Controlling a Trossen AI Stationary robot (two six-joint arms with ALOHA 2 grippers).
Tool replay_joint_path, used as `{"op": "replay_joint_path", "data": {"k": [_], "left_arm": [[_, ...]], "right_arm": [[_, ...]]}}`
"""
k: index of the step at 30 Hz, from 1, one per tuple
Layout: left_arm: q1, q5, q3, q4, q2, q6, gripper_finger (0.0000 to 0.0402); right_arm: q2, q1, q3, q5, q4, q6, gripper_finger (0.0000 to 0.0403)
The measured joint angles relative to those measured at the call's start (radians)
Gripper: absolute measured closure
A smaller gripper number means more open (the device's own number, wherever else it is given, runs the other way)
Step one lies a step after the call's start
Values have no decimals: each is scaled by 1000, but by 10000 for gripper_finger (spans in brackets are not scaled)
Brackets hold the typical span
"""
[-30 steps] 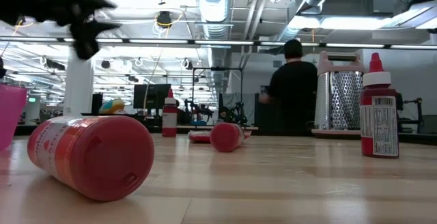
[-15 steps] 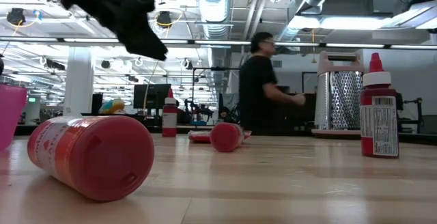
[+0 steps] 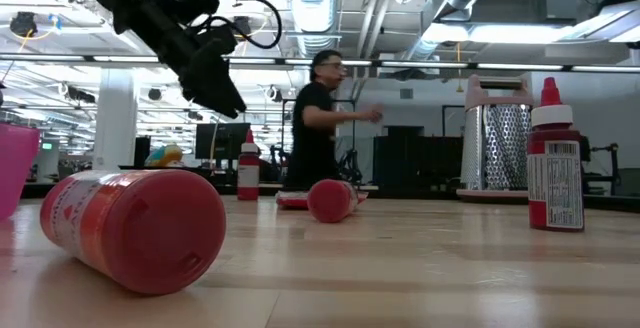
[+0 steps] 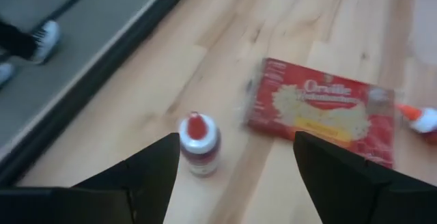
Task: Pick & Place Food Item
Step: Put the red popcorn bag into the pink bin
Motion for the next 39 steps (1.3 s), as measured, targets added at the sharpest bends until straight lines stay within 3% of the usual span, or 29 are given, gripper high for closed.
{"op": "replay_joint_path", "data": {"k": [9, 13, 17, 24, 31, 39], "left_arm": [[-143, 219, -1, -184, -131, -176, 120], [-269, 214, -21, -189, -153, -305, 121], [-446, 99, -77, -118, -158, -242, 130], [-697, -236, -113, 93, -61, -61, 153], [-759, -415, -116, 397, 196, 121, 157], [-758, -470, -116, 620, 448, 234, 168]], "right_arm": [[-75, -5, 0, 14, 0, -77, 230], [-99, -7, 0, 62, 0, -121, 230], [-100, -23, -4, 70, 1, -156, 230], [-100, -39, -43, 58, -1, -128, 230], [-99, -29, -63, 58, 0, -62, 230], [-99, -25, -63, 58, 0, -32, 230]]}}
